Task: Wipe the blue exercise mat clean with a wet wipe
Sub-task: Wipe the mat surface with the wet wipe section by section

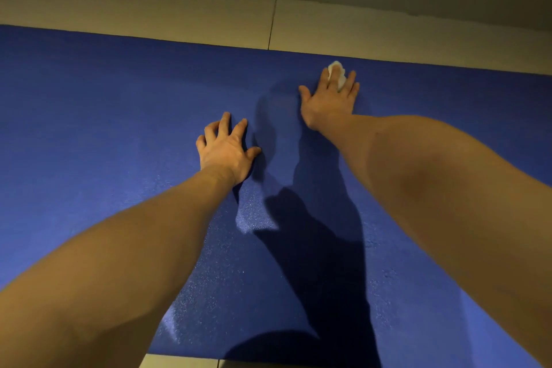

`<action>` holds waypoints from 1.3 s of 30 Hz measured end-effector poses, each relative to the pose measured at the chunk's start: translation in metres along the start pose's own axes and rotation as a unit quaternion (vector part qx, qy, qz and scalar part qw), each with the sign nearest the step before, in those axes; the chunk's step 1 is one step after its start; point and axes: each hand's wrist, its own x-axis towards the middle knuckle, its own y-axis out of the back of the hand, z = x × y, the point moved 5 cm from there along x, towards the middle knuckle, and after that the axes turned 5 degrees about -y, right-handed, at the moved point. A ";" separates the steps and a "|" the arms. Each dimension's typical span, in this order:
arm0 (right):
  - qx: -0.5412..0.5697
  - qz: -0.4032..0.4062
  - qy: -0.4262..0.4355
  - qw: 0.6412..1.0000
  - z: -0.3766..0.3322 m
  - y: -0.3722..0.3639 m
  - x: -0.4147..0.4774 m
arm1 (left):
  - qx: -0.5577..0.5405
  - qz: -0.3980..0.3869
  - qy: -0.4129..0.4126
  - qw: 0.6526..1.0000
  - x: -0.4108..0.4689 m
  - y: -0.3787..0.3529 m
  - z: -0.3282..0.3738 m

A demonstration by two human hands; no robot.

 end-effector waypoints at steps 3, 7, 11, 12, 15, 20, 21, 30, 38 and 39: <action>0.041 0.018 0.028 0.999 -0.032 -0.001 -0.006 | -0.001 0.005 -0.001 1.000 0.000 -0.002 -0.001; 0.022 -0.003 0.193 0.981 -0.073 -0.009 -0.016 | 0.004 0.007 -0.002 1.000 0.001 -0.004 -0.002; -0.008 -0.002 0.206 0.978 -0.057 0.001 0.006 | 0.006 0.005 -0.001 1.000 0.001 -0.004 -0.002; -0.008 0.005 0.178 0.984 -0.048 0.005 0.015 | 0.006 0.005 -0.001 1.000 0.001 -0.004 -0.002; 0.003 0.002 0.042 0.999 -0.010 0.017 0.037 | 0.007 0.003 -0.001 1.000 0.000 -0.003 -0.002; 0.069 0.011 -0.038 0.997 -0.010 0.016 0.027 | 0.005 0.007 -0.002 1.000 0.000 -0.005 -0.002; 0.076 0.018 -0.017 0.997 -0.022 0.013 0.021 | 0.005 0.008 -0.002 1.000 0.000 -0.005 -0.002; -0.008 0.018 0.173 0.985 -0.032 -0.007 -0.012 | 0.013 0.001 0.001 1.000 0.000 -0.009 -0.004; 0.035 0.026 -0.023 0.999 0.028 0.004 0.001 | 0.013 -0.003 0.005 1.000 -0.001 -0.007 -0.002; 0.051 0.029 -0.019 0.998 0.016 0.001 -0.009 | 0.014 -0.004 0.005 1.000 -0.001 -0.008 -0.001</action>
